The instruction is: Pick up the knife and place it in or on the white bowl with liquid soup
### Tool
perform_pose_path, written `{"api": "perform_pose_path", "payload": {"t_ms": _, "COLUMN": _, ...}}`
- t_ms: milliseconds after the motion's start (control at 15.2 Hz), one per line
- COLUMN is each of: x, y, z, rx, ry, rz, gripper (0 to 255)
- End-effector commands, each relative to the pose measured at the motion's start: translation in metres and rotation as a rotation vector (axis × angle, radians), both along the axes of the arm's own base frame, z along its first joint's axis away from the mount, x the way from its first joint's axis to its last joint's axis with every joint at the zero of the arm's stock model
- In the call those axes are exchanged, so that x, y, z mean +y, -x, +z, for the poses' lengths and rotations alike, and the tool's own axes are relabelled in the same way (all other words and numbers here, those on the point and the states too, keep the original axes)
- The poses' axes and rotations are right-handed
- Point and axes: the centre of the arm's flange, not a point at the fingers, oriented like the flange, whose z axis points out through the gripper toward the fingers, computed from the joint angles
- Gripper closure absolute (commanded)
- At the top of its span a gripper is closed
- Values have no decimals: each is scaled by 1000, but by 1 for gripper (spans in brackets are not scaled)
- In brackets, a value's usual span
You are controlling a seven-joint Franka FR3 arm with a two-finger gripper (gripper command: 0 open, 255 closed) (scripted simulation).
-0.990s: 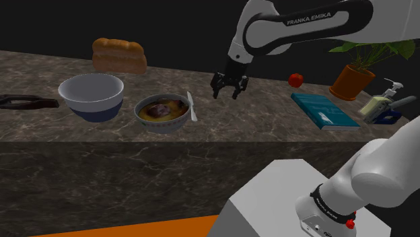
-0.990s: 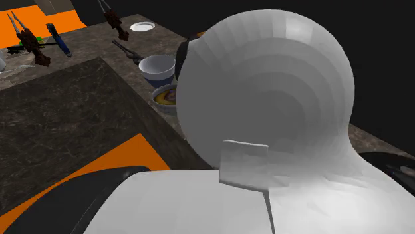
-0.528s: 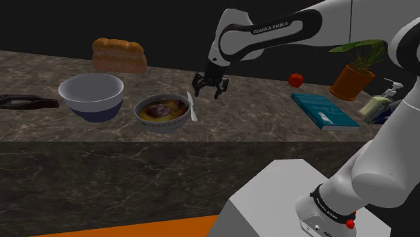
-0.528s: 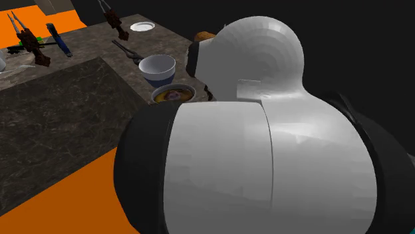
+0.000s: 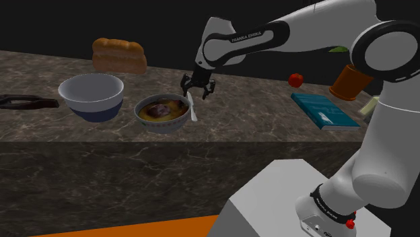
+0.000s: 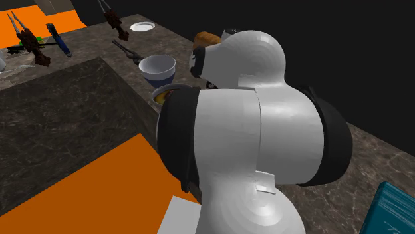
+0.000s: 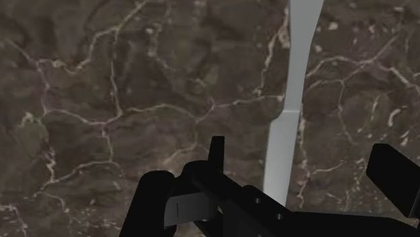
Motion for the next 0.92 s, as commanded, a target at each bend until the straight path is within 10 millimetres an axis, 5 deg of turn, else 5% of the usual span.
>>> {"api": "perform_pose_path", "payload": {"t_ms": 0, "x": 2, "y": -1, "z": -10, "rx": -1, "ry": 0, "rz": -1, "gripper": 0}}
{"api": "perform_pose_path", "payload": {"t_ms": 198, "x": 4, "y": -2, "z": -28, "rx": -1, "ry": 0, "rz": -1, "gripper": 0}}
{"api": "perform_pose_path", "payload": {"t_ms": 726, "x": 4, "y": -2, "z": -28, "rx": -1, "ry": 0, "rz": -1, "gripper": 0}}
{"api": "perform_pose_path", "payload": {"t_ms": 792, "x": 4, "y": -2, "z": -28, "rx": -1, "ry": 0, "rz": -1, "gripper": 255}}
{"api": "perform_pose_path", "payload": {"t_ms": 858, "x": 4, "y": -2, "z": -28, "rx": -1, "ry": 0, "rz": -1, "gripper": 255}}
